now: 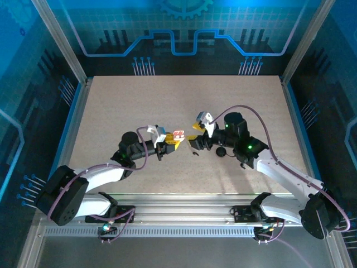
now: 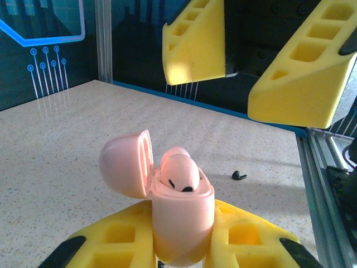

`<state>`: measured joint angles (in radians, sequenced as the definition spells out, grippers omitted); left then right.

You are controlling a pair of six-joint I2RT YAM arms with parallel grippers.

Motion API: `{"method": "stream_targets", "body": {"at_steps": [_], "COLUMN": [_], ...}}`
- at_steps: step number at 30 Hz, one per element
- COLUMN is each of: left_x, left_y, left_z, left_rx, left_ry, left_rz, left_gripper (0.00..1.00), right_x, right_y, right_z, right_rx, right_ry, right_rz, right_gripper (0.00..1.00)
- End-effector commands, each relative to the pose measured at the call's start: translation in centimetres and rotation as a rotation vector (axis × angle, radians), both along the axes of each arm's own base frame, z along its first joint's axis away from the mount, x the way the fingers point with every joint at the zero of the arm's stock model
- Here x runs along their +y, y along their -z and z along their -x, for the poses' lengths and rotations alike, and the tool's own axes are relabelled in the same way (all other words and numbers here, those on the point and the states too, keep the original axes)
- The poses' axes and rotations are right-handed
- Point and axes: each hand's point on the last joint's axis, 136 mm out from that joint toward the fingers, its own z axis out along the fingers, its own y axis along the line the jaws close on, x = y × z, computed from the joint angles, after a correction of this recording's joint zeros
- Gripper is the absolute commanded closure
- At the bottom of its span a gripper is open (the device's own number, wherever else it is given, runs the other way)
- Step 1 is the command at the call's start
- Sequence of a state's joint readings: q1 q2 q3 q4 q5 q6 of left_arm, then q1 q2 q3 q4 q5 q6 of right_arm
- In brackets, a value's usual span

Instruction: Insert the wireless bluetooth earbuds into the charging case

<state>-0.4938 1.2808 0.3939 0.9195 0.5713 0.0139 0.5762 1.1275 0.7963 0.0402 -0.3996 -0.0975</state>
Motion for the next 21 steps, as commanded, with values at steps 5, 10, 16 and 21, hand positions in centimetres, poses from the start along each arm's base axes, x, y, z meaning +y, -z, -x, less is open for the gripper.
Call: {"method": "stream_targets", "body": {"at_steps": [5,10,16,21], "left_x": [-0.3,-0.5,-0.6,-0.7], "left_y": [-1.6,-1.9,-2.2,-2.6], "left_z": [0.9,1.0,1.3,1.5], "left_rx": [-0.06,-0.069,-0.081,-0.086], "left_ry": [0.054,0.07,0.084,0.101], "left_rz": [-0.007,-0.011,-0.008,-0.001], "left_gripper": [0.92,0.92,0.92,0.92], "right_x": [0.0,0.0,0.1,0.9], "right_y": [0.9,1.4,2.0,1.5], "right_z": [2.4,2.9,3.6,3.6], "right_rx": [-0.104,-0.125,-0.123,-0.129], "right_ry": [-0.199,-0.251,-0.314,-0.353], "right_rz": [0.075,0.13,0.179,0.187], "right_gripper": [0.36,0.33,0.31,0.3]}}
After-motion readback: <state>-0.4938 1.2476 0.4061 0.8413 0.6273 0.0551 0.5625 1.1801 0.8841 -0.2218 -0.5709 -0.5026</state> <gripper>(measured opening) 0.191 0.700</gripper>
